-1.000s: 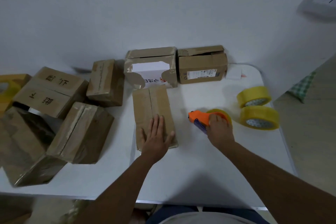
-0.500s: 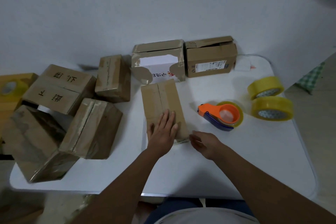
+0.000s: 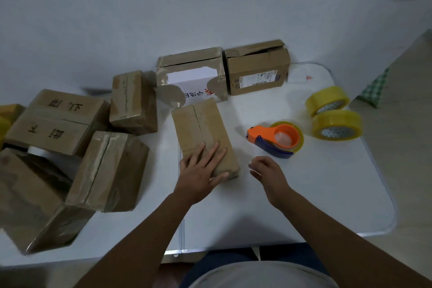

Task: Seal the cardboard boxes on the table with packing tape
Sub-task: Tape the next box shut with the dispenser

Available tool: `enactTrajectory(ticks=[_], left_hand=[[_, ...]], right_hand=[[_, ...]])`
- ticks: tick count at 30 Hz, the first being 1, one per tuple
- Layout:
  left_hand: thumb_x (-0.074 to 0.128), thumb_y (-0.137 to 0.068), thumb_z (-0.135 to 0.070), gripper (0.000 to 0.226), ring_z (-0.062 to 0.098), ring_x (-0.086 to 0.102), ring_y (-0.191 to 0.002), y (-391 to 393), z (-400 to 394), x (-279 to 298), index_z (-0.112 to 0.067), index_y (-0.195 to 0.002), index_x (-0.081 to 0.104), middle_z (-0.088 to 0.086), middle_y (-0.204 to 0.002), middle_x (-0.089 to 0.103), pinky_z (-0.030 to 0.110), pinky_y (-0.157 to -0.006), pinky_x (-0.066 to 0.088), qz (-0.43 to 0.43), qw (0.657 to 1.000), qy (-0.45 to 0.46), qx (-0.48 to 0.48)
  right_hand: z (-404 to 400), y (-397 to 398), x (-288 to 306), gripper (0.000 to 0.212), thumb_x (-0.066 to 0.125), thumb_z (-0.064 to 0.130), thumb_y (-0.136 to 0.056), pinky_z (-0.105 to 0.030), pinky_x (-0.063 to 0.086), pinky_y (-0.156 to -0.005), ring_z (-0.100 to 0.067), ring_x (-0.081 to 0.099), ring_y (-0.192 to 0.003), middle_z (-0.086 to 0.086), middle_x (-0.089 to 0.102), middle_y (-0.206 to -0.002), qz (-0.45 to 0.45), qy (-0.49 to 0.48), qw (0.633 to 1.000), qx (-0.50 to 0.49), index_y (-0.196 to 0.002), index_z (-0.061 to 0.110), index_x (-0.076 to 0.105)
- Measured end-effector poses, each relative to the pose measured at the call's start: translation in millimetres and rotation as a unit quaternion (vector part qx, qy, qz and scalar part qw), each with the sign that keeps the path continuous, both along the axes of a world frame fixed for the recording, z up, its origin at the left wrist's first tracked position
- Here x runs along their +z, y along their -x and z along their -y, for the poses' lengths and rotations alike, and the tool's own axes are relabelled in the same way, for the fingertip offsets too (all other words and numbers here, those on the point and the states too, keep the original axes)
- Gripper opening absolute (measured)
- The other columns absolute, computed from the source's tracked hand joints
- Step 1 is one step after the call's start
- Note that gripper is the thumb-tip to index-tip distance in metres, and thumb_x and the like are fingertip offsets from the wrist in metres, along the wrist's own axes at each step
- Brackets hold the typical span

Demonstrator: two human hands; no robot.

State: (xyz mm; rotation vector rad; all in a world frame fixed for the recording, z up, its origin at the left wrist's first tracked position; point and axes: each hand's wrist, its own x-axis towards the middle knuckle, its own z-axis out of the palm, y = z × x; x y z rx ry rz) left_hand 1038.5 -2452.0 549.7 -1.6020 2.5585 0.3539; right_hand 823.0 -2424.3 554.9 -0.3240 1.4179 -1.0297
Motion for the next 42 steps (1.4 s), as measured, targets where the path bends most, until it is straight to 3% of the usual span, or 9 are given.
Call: enactTrajectory(ticks=[2,4,9,14,19,25,29,37,42], left_hand=[[0.009,-0.089,-0.078,0.075,0.019,0.003,-0.152,-0.7,1.0,0.5,-0.045,-0.156,0.003,-0.020,-0.164,-0.002,0.046,-0.111,0.021,0.013,1.000,-0.001,-0.007],[0.010,-0.089,-0.078,0.076,0.021,0.006,-0.152,0.0,0.5,1.2,-0.043,-0.156,0.006,-0.018,-0.165,0.001,0.047,-0.110,0.022,0.017,1.000,-0.001,-0.010],[0.017,-0.094,-0.070,0.071,0.026,0.023,-0.149,3.9,-2.3,2.3,-0.036,-0.156,0.022,-0.011,-0.164,0.019,0.049,-0.105,0.033,0.021,0.999,0.032,-0.008],[0.042,-0.094,-0.061,0.069,0.032,0.035,-0.144,10.7,-5.8,-5.4,-0.027,-0.154,0.034,-0.002,-0.160,0.032,0.052,-0.097,0.045,0.059,0.995,0.080,-0.015],[0.058,-0.088,-0.062,0.080,0.036,0.037,-0.142,11.4,-7.4,-8.3,-0.025,-0.154,0.032,0.002,-0.159,0.033,0.056,-0.097,0.046,0.071,0.993,0.091,-0.025],[0.034,-0.092,-0.072,0.075,0.031,0.045,-0.134,12.3,-1.0,-4.2,-0.030,-0.154,0.033,-0.003,-0.151,0.045,0.053,-0.095,0.042,0.054,0.994,0.099,-0.005],[0.042,-0.091,-0.069,0.074,0.032,0.045,-0.134,11.2,-1.4,-12.6,-0.030,-0.153,0.034,-0.003,-0.152,0.043,0.055,-0.098,0.040,0.042,0.992,0.121,-0.012],[0.049,-0.091,-0.066,0.077,0.034,0.039,-0.139,10.9,-2.1,-17.1,-0.030,-0.155,0.028,-0.001,-0.156,0.036,0.059,-0.102,0.038,0.031,0.992,0.124,-0.015],[0.046,-0.092,-0.066,0.075,0.034,0.037,-0.140,12.8,-2.5,-15.1,-0.030,-0.156,0.026,-0.001,-0.157,0.035,0.059,-0.102,0.037,0.041,0.992,0.120,-0.010]], right_hand=[[2.8,1.2,2.8,0.008,0.058,0.003,-0.093,-0.034,0.052,-0.088,-0.030,0.066,-0.101,-0.018,0.064,-0.105,0.088,-0.007,0.996,-0.025,-0.100,0.000,0.055],[5.7,3.0,4.8,0.016,0.064,0.004,-0.090,-0.032,0.053,-0.082,-0.028,0.069,-0.095,-0.019,0.068,-0.103,0.108,0.003,0.994,-0.012,-0.102,0.001,0.054],[10.4,-0.2,1.0,0.011,0.063,0.002,-0.090,-0.030,0.052,-0.074,-0.022,0.068,-0.084,-0.010,0.070,-0.087,-0.044,0.057,0.996,0.052,-0.101,0.005,0.062],[11.6,-1.1,-5.5,0.010,0.064,-0.003,-0.087,-0.033,0.048,-0.077,-0.022,0.064,-0.080,-0.012,0.070,-0.082,-0.087,0.073,0.993,0.029,-0.091,0.006,0.064],[9.0,1.1,-11.9,0.010,0.062,0.003,-0.089,-0.022,0.046,-0.070,-0.009,0.065,-0.079,-0.003,0.073,-0.085,-0.126,0.078,0.988,0.045,-0.088,0.013,0.066],[8.5,-0.8,-20.4,0.010,0.056,0.010,-0.094,-0.024,0.045,-0.076,-0.005,0.063,-0.083,0.006,0.071,-0.086,-0.215,0.109,0.965,0.099,-0.088,0.015,0.061],[12.8,-7.6,-27.4,0.016,0.053,0.009,-0.095,-0.018,0.044,-0.070,-0.005,0.060,-0.079,0.009,0.065,-0.085,-0.284,0.141,0.940,0.127,-0.086,0.022,0.057],[22.7,-22.7,-44.6,0.016,0.051,0.006,-0.095,-0.031,0.047,-0.072,-0.012,0.056,-0.083,0.007,0.058,-0.090,-0.315,0.208,0.906,0.191,-0.091,0.020,0.057],[28.9,-29.9,-57.0,0.006,0.048,0.017,-0.099,-0.043,0.049,-0.079,-0.020,0.054,-0.088,-0.004,0.054,-0.099,-0.329,0.139,0.909,0.212,-0.102,0.013,0.052]])
